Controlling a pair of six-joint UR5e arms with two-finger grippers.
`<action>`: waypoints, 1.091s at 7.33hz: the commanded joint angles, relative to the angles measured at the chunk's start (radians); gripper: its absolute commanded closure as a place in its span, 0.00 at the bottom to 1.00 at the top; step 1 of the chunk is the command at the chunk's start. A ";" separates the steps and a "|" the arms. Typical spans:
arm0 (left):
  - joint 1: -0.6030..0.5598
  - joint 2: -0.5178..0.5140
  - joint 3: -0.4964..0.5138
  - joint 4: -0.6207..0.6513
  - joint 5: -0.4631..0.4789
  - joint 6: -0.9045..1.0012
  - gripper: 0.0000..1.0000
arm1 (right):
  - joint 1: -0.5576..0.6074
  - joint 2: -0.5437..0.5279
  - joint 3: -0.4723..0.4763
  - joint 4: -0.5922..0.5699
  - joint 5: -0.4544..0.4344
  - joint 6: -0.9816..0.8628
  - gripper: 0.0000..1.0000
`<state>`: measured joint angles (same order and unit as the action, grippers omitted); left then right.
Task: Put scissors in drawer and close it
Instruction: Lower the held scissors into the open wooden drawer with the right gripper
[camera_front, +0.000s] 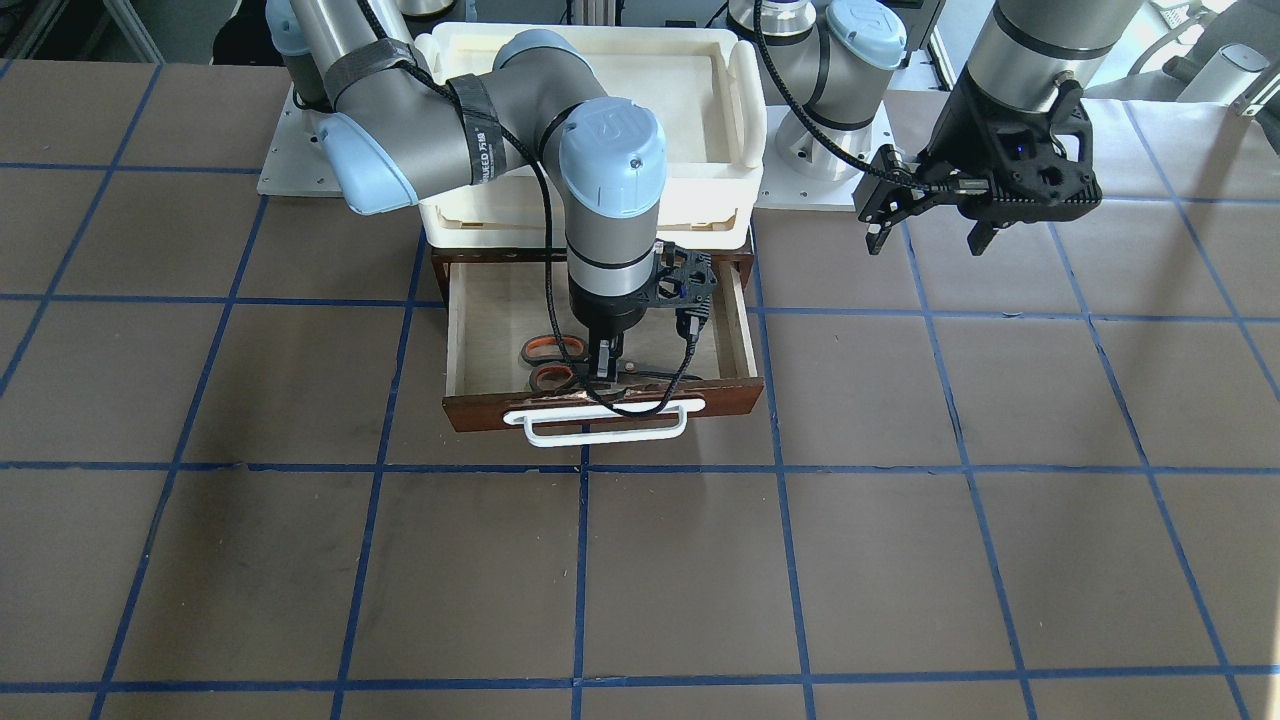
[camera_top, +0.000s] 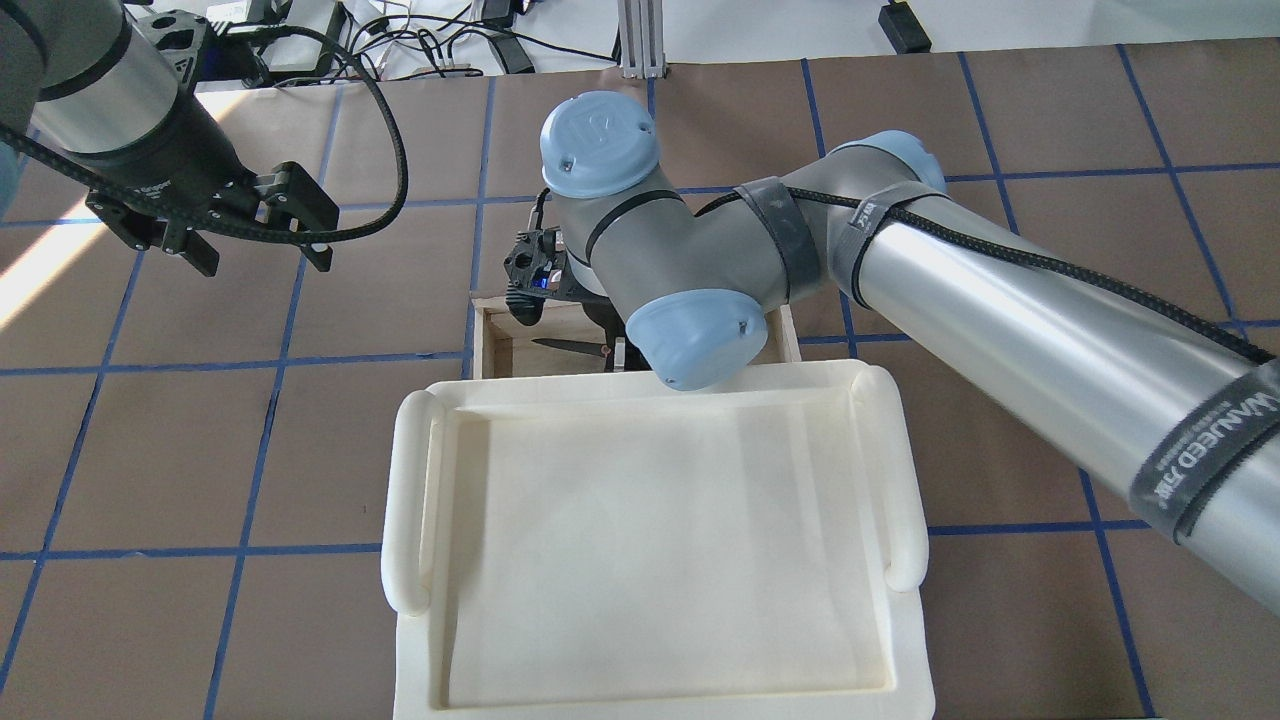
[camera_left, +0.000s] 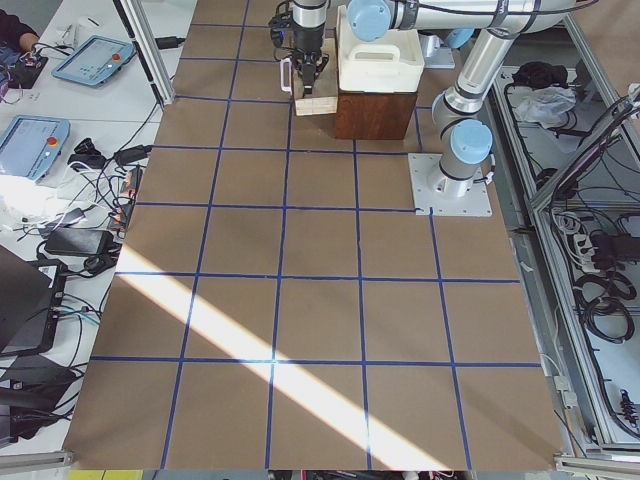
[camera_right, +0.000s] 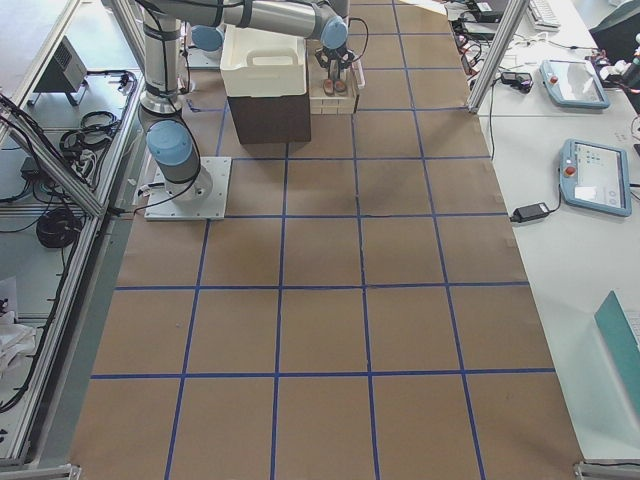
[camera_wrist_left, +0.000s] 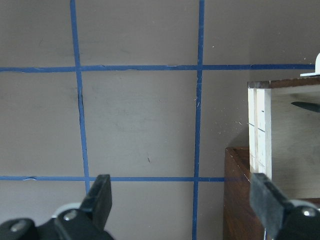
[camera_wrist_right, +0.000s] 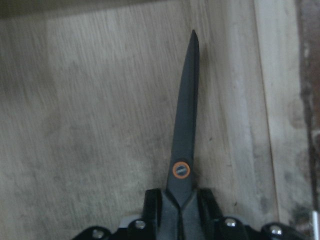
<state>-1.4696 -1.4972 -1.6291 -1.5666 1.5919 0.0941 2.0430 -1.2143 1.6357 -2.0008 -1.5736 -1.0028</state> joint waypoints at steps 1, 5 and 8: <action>0.000 0.000 0.000 0.000 0.000 0.000 0.00 | 0.000 -0.001 0.001 -0.001 0.000 0.000 1.00; -0.002 -0.002 0.000 0.000 0.002 -0.004 0.00 | 0.028 -0.001 0.000 -0.003 0.001 0.001 0.57; -0.002 0.003 0.000 -0.006 0.003 0.000 0.00 | 0.033 0.001 0.000 -0.003 0.000 -0.002 0.34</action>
<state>-1.4711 -1.4954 -1.6291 -1.5688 1.5937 0.0930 2.0738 -1.2136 1.6354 -2.0033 -1.5732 -1.0044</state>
